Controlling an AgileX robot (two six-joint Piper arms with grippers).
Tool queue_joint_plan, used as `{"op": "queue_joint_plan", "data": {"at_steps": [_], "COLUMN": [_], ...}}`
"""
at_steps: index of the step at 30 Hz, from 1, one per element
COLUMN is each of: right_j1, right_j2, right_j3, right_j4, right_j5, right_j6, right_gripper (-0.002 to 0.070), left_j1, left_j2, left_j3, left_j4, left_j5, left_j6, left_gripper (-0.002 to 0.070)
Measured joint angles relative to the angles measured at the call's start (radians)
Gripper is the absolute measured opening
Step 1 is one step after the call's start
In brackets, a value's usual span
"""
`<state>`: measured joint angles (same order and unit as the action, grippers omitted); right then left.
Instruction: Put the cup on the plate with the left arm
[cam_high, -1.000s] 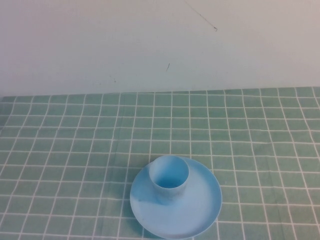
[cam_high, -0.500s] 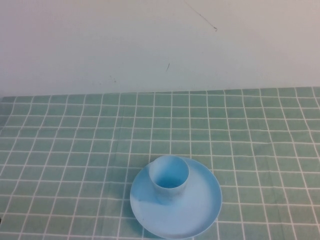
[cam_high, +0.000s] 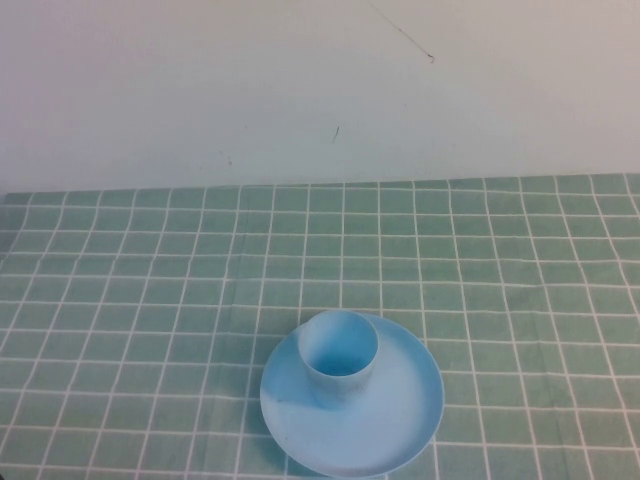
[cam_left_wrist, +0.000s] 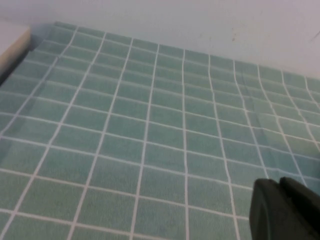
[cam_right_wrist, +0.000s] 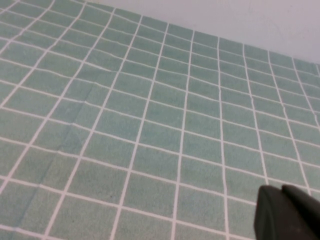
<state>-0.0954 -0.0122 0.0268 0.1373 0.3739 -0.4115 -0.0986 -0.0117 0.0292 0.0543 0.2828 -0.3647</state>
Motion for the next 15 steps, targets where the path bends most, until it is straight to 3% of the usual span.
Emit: {"op": "queue_joint_plan", "data": {"at_steps": [15], "right_j1": [0.0], "right_j2": [0.0], "right_j3": [0.0], "right_j4": [0.0], "right_j5": [0.0], "right_j6": [0.0], "right_gripper": [-0.0002], "left_j1": [0.0], "left_j2": [0.0], "left_j3": [-0.005], "left_j4": [-0.002], "left_j5": [0.055], "left_j6": [0.0], "left_gripper": [0.0]}}
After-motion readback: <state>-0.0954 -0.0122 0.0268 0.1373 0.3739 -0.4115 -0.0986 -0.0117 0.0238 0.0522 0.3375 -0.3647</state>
